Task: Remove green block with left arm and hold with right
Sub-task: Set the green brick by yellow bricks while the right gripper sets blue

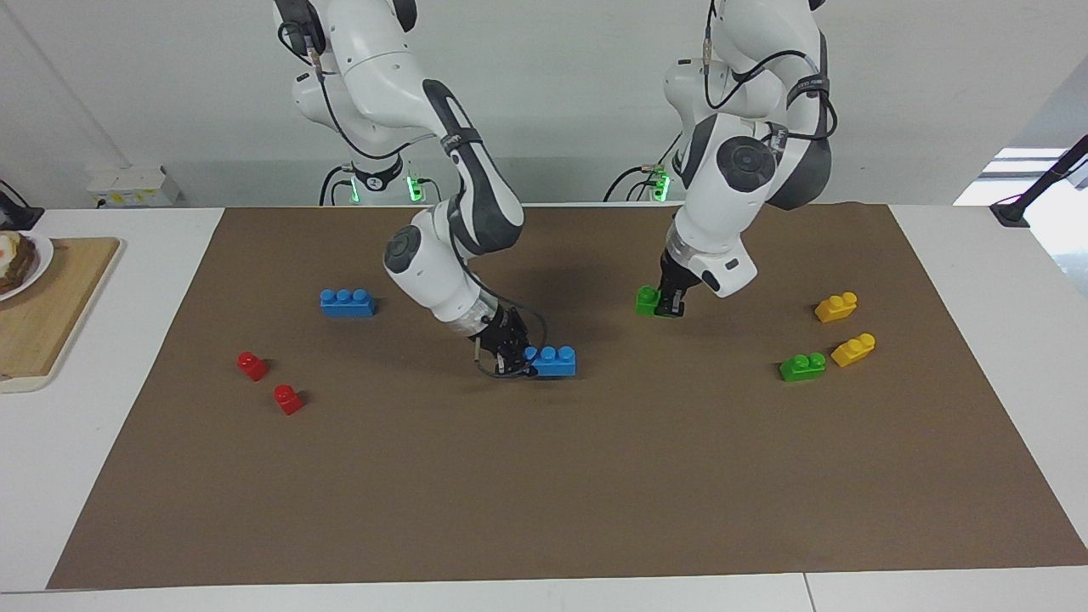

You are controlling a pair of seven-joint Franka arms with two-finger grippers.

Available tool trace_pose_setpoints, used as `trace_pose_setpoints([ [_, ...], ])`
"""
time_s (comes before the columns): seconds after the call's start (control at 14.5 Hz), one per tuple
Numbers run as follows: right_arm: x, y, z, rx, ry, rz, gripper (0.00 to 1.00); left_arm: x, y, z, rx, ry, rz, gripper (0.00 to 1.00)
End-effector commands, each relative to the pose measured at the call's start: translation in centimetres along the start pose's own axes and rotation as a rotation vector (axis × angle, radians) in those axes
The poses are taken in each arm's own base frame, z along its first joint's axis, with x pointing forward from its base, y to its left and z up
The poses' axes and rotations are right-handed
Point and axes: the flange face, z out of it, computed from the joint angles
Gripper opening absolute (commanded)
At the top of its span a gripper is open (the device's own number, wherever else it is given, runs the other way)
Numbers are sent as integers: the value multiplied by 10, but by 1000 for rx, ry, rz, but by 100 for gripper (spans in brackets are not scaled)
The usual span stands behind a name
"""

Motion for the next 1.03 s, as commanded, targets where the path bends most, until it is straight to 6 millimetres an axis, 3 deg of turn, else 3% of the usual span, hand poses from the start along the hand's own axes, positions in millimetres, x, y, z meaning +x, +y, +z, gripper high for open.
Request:
trace_pose_setpoints([
  [0.0, 41, -12, -41, -36, -7, -74, 0, 43, -46, -1, 11, -17, 123, 0],
  [0.28, 120, -10, -91, -123, 34, -77, 0, 113, -80, 5, 10, -48, 436, 0],
  [0.62, 218, 9, -123, -102, 41, -59, 0, 177, -108, 15, -33, -47, 781, 0],
  [0.83, 253, 23, -127, -104, 33, -78, 0, 193, -107, 26, -71, 4, 890, 0],
  [0.96, 265, 29, -124, -107, 36, -60, 0, 196, -98, 46, -57, 2, 963, 0],
])
